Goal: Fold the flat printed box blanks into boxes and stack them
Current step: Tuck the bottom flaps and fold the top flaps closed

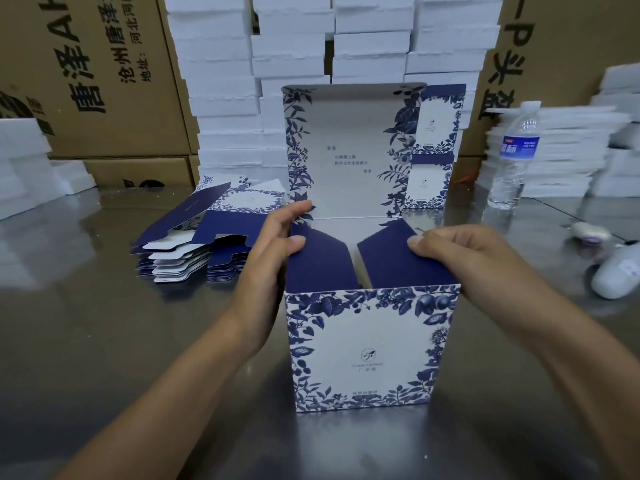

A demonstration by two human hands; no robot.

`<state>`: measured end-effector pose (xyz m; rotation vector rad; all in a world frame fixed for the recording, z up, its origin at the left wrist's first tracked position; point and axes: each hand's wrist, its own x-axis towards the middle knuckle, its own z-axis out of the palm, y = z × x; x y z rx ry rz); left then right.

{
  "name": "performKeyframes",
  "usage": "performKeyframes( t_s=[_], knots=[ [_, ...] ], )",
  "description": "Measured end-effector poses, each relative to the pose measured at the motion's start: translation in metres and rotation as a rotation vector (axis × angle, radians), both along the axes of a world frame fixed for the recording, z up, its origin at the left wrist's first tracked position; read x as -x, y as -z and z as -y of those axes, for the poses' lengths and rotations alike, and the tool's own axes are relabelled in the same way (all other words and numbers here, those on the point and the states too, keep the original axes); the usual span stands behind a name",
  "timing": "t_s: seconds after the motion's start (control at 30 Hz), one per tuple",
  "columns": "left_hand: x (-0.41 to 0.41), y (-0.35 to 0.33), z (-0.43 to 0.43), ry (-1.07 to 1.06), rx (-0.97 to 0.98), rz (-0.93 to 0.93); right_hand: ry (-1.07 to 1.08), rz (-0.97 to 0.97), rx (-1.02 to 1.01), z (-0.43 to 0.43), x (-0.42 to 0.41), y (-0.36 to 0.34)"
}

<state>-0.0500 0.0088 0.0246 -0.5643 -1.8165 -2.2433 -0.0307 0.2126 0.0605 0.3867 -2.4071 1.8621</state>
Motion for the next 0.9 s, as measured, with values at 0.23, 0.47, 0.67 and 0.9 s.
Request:
performKeyframes(
  t_s=[0.23,0.47,0.67,0.9],
  knots=[
    [-0.002,0.003,-0.002,0.009,-0.030,0.014,0.029,-0.047,0.000,0.004,0.000,0.002],
    [-0.002,0.004,-0.005,0.039,-0.038,-0.004,0.110,0.011,0.202,0.007,-0.001,0.006],
    [-0.002,-0.006,-0.013,0.047,0.108,-0.062,0.254,0.012,0.233,0.004,0.004,0.005],
    [-0.010,-0.001,-0.008,0.110,0.067,-0.014,0.269,-0.004,0.139,0.003,0.001,0.002]
  ],
)
